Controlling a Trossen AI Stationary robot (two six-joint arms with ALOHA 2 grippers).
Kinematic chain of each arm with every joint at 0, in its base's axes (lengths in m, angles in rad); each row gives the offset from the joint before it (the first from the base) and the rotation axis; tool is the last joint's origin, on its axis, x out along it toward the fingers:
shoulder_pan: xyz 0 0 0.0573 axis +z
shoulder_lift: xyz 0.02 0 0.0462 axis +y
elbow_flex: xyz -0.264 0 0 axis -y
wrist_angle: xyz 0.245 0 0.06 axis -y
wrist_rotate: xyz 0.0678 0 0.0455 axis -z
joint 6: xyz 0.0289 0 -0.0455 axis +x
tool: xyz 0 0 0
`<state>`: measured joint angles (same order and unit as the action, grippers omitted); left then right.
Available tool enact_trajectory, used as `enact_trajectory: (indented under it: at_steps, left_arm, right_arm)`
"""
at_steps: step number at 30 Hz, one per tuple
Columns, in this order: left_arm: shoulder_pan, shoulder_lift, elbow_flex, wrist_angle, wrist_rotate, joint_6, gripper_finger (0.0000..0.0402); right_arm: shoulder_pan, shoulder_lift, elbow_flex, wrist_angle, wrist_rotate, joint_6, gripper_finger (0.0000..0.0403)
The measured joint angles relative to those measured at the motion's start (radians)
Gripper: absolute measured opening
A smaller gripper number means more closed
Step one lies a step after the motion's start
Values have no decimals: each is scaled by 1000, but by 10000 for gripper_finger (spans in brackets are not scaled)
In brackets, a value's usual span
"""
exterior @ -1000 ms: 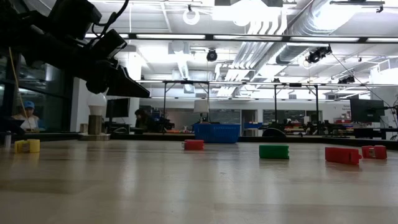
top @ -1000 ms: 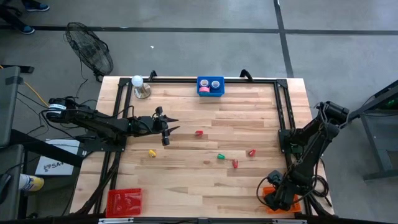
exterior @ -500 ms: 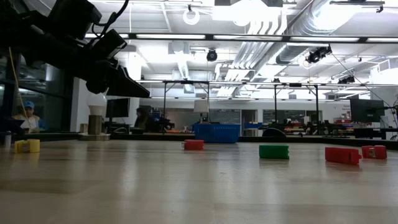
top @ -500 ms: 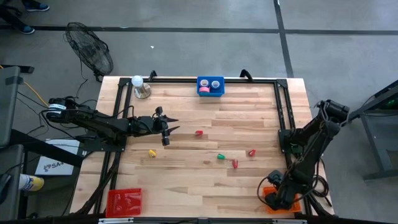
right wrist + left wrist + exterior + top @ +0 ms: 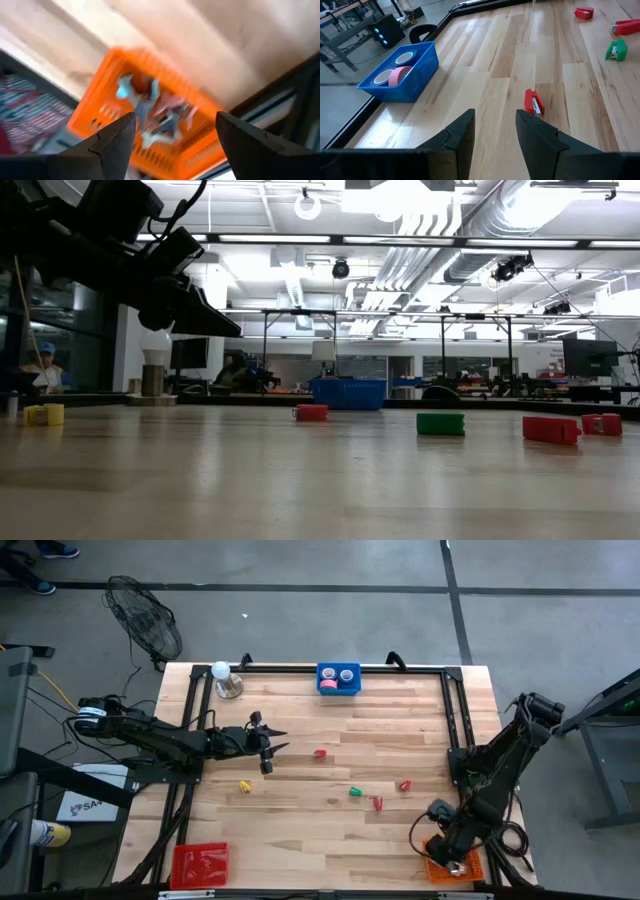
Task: Pick and place Stapler, Stapler remover, tape
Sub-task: Put the bottom right red stapler into the red bin
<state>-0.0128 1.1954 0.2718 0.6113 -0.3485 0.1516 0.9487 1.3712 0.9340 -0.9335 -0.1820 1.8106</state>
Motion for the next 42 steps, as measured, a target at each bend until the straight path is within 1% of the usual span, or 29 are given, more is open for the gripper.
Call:
enact_trajectory:
  at_steps: [5,12,17,22,28,34,37,42]
  left_arm:
    - [0,0,0,0,-1,0,138]
    - [0,0,0,-2,-2,0,138]
    - [0,0,0,-8,-2,0,138]
    - [0,0,0,-8,-2,0,138]
    - [0,0,0,-8,-2,0,138]
    - [0,0,0,-8,-3,0,138]
    - [0,0,0,-8,-3,0,138]
    - [0,0,0,-9,-3,0,138]
  right_arm:
    - [-74,-1,0,-66,54,-196,266]
    - [-203,-1,0,-83,160,-454,266]
    - [-286,-1,0,-91,195,-606,266]
    - [-357,-1,0,-150,248,-746,266]
    - [-427,-1,0,-172,330,-947,266]
    - [-491,0,0,-190,408,-1112,266]
    - [-509,0,0,-188,468,-1204,266]
    - [-524,0,0,-184,517,-1366,266]
